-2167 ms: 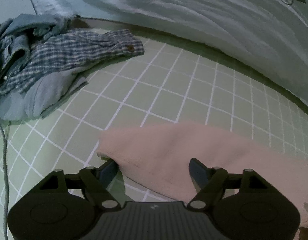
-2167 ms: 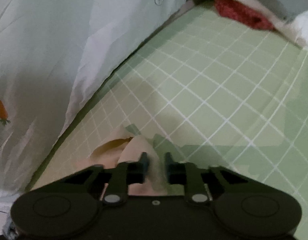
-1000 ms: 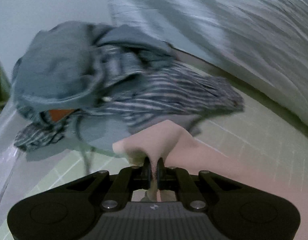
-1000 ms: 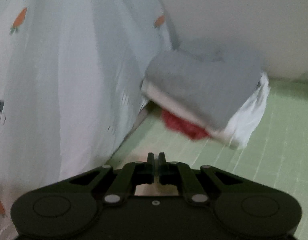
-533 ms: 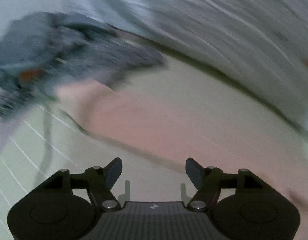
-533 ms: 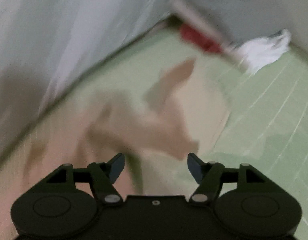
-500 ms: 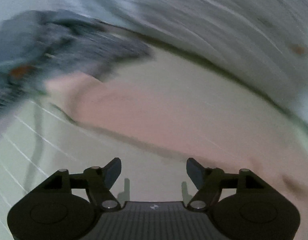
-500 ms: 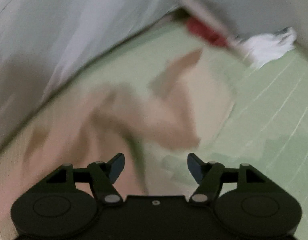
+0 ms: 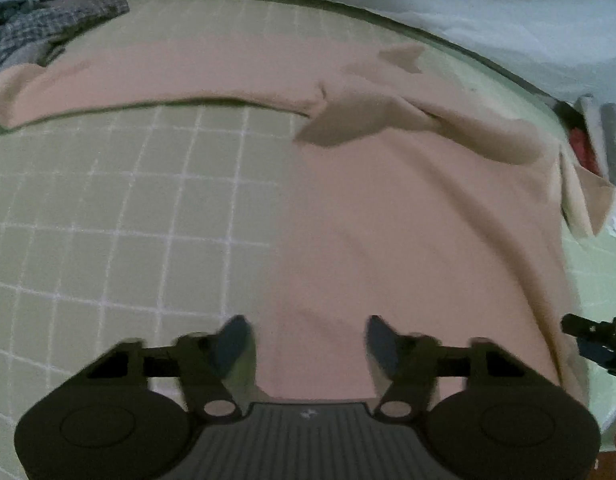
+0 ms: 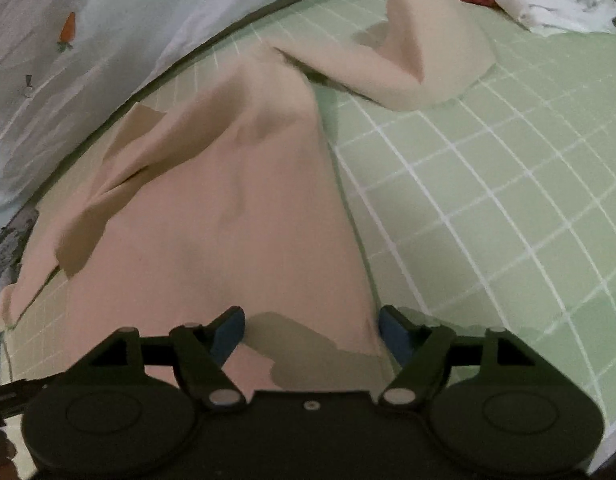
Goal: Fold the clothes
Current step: 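Grasp the shirt edge with the left gripper and smooth it flat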
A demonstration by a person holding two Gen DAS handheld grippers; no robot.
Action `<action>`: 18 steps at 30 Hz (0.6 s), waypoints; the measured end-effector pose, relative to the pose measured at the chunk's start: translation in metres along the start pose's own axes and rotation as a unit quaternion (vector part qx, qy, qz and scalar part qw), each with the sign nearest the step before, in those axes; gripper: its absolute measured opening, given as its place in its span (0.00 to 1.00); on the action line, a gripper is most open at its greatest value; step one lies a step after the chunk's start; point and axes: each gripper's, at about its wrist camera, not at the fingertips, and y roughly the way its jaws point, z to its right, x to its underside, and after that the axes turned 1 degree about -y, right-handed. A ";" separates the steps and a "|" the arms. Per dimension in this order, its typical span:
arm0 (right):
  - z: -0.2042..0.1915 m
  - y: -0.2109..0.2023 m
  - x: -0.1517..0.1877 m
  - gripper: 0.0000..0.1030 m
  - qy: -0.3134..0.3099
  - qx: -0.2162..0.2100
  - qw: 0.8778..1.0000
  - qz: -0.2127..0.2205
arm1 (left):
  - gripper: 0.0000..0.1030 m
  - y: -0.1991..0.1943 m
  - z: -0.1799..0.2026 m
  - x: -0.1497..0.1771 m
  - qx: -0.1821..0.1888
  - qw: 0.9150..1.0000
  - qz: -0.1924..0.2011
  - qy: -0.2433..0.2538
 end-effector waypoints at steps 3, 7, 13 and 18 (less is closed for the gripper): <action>0.003 -0.005 0.008 0.47 -0.008 -0.001 1.000 -0.002 | 0.19 -0.001 0.005 0.011 0.006 1.000 0.004 0.006; 0.000 -0.007 0.013 0.08 -0.034 0.009 0.999 -0.008 | 0.09 -0.003 -0.002 0.022 0.028 0.999 0.011 -0.022; 0.009 -0.044 0.018 0.05 0.010 0.006 1.000 0.022 | 0.07 -0.045 -0.020 0.043 0.045 0.998 0.016 -0.051; 0.020 -0.053 0.030 0.08 0.034 0.020 0.999 0.001 | 0.08 -0.053 -0.042 0.053 -0.006 0.997 -0.013 -0.082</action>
